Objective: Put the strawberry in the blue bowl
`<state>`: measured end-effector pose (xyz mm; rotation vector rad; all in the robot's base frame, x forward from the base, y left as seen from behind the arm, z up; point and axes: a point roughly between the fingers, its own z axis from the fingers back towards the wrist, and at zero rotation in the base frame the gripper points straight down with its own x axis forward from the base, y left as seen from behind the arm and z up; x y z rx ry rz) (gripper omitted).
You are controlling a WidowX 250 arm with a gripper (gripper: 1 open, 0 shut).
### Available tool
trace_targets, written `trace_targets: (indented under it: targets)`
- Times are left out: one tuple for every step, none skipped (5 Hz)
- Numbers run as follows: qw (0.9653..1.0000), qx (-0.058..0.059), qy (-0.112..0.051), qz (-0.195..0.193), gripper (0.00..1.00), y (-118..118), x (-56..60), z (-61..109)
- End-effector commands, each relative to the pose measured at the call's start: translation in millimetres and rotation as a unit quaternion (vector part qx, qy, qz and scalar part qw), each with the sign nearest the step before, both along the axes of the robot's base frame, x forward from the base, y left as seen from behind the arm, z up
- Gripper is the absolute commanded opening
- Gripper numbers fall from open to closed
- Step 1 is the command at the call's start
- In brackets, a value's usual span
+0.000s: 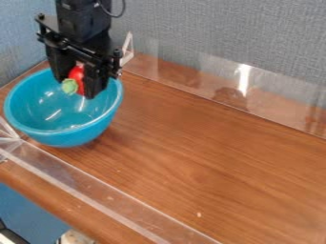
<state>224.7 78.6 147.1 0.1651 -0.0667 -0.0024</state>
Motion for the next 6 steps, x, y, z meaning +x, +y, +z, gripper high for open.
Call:
trace_targets:
  targets:
    - [0.9999, 0.003, -0.011, 0.006, 0.00, 3.0, 2.3, 5.2]
    - [1.0000, 0.001, -0.006, 0.007, 0.00, 3.2, 2.4, 1.3]
    - [1.0000, -0.002, -0.002, 0.008, 0.00, 3.3, 2.3, -1.8]
    - [0.9999, -0.005, 0.003, 0.009, 0.00, 4.2, 1.7, -6.2]
    - [0.9999, -0.008, 0.008, 0.009, 0.00, 4.9, 1.3, -11.7]
    - [0.9998, -0.011, 0.012, 0.010, 0.00, 4.8, 1.0, -16.8]
